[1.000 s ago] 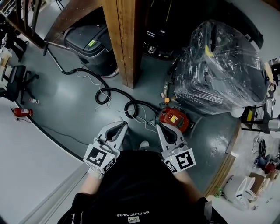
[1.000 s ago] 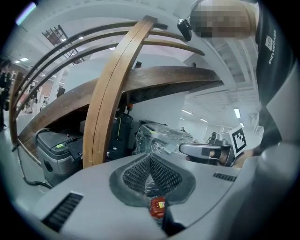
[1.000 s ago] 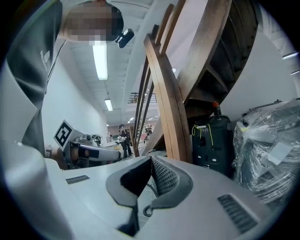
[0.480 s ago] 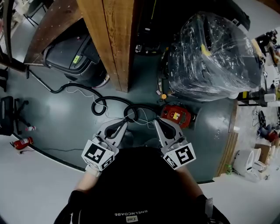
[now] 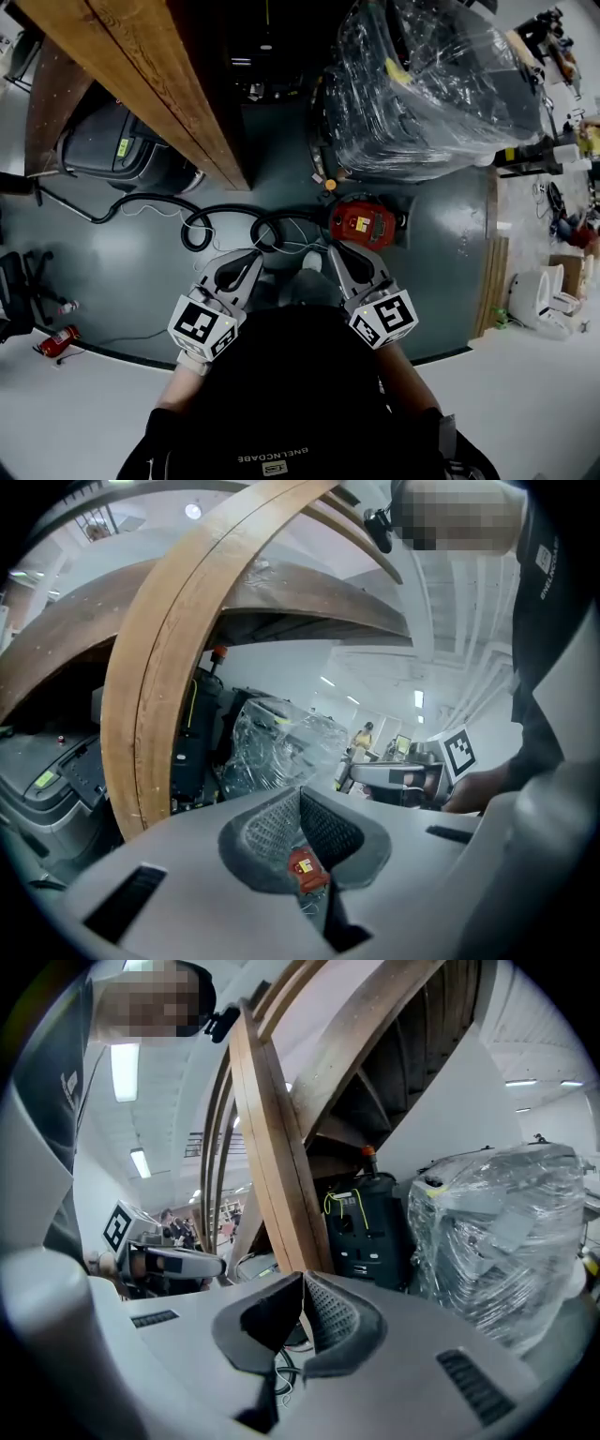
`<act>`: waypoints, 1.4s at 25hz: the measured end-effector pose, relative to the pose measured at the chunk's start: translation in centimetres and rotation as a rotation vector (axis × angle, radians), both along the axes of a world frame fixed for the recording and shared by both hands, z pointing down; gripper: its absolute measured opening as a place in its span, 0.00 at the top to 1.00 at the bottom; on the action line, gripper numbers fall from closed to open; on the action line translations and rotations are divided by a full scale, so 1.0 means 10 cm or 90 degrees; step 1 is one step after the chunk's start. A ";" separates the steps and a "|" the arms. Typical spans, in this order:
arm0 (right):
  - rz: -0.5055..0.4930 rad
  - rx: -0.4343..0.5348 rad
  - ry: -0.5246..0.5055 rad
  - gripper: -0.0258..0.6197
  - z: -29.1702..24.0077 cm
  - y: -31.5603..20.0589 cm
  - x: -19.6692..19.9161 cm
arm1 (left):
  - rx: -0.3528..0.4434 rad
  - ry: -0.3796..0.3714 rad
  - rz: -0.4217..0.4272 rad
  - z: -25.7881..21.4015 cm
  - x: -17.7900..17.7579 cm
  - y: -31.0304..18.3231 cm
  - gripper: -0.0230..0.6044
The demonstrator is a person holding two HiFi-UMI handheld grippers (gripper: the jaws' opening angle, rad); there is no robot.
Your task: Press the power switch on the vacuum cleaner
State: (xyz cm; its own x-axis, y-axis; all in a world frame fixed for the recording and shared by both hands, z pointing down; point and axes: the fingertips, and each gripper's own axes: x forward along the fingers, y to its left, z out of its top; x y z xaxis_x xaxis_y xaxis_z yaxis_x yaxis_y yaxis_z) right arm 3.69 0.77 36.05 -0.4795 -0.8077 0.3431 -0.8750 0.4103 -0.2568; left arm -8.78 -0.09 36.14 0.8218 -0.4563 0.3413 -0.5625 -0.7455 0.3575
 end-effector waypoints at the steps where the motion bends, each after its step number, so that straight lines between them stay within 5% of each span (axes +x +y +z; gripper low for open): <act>1: 0.007 -0.007 0.002 0.92 0.05 0.02 0.10 | -0.004 -0.005 0.004 0.01 0.09 0.01 0.94; 16: 0.057 -0.204 0.076 0.92 1.53 0.41 1.67 | -0.049 -0.072 0.010 0.31 1.15 0.31 0.94; 35: -0.017 -0.416 0.192 0.92 4.07 0.23 2.38 | -0.112 -0.210 -0.028 1.17 1.24 0.30 0.94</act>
